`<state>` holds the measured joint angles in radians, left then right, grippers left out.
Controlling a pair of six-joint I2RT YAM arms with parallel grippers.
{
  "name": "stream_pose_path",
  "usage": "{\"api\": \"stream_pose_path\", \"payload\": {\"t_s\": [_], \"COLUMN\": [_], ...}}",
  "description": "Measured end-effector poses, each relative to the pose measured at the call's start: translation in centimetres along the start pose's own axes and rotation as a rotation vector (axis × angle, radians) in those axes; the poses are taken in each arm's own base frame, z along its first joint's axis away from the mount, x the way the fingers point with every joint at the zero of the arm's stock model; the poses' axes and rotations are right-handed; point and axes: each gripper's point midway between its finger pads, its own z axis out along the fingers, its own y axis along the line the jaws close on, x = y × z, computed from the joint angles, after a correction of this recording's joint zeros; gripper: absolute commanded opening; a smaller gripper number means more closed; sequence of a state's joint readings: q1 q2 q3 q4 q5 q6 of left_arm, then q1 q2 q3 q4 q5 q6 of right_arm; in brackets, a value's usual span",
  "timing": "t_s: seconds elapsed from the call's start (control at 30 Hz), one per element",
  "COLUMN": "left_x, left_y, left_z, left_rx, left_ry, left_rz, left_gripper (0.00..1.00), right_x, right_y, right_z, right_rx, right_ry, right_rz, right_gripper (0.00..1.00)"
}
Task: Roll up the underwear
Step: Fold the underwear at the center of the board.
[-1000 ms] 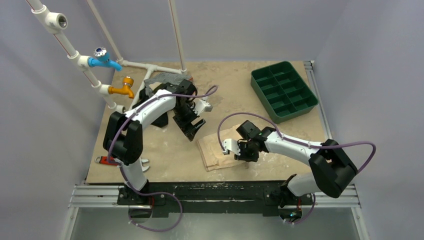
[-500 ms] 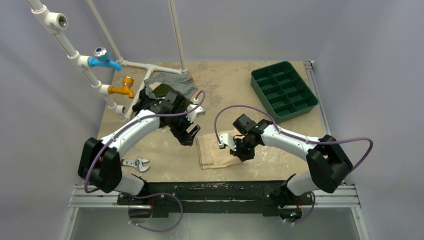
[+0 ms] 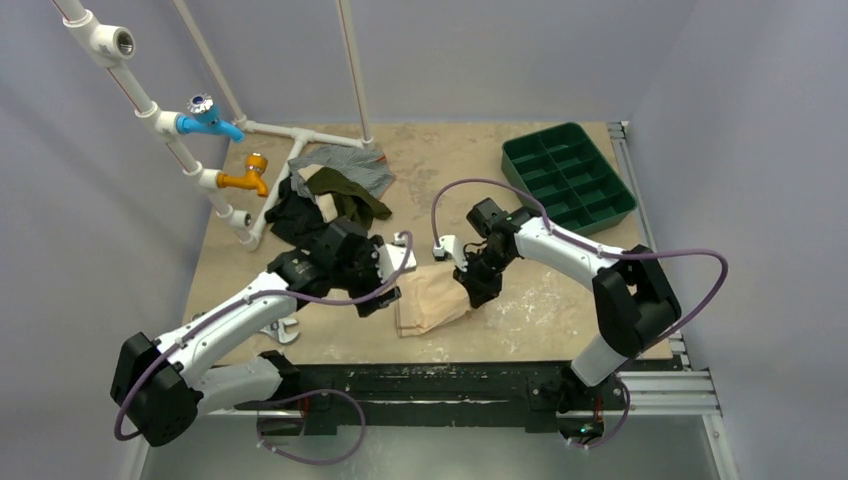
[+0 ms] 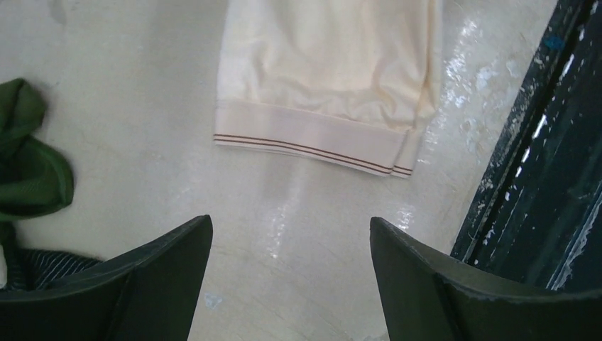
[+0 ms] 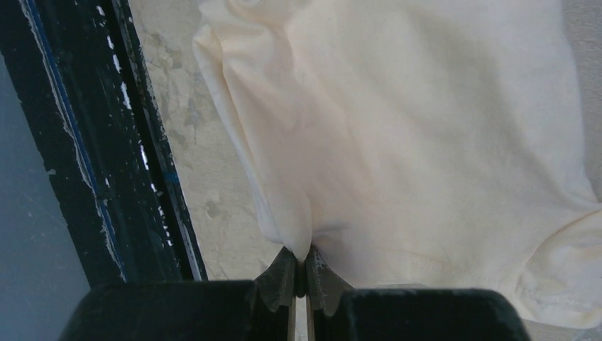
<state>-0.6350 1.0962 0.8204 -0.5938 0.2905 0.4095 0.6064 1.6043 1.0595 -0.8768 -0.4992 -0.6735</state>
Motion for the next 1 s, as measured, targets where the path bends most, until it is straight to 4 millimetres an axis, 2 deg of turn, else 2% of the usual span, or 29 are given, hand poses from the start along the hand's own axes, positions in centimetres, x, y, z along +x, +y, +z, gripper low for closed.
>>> {"api": "stream_pose_path", "payload": {"t_s": [0.13,0.5,0.73,1.0], "left_x": [0.8,2.1,2.8,3.8], "left_y": [-2.9,-7.0,-8.2,-8.5], "left_z": [1.6,5.7,7.4,7.9], "left_rx": [0.053,0.098,0.072,0.053], "left_ry": [0.059,0.203,0.251,0.282], "left_rz": [0.142,0.355,0.431,0.469], "left_gripper": [0.79,0.70,0.61,0.59], "right_x": [-0.4,0.4,0.4,0.5], "right_y": [-0.6,-0.9,-0.9,-0.9], "right_z": [-0.2,0.4,0.3,0.3], "right_rx": [-0.029,-0.082,-0.081,-0.081], "right_ry": [-0.018,0.001,0.001,0.001], "right_rz": [0.043,0.131,0.144,0.153], "right_gripper": [0.00,0.00,0.00,0.00]}}
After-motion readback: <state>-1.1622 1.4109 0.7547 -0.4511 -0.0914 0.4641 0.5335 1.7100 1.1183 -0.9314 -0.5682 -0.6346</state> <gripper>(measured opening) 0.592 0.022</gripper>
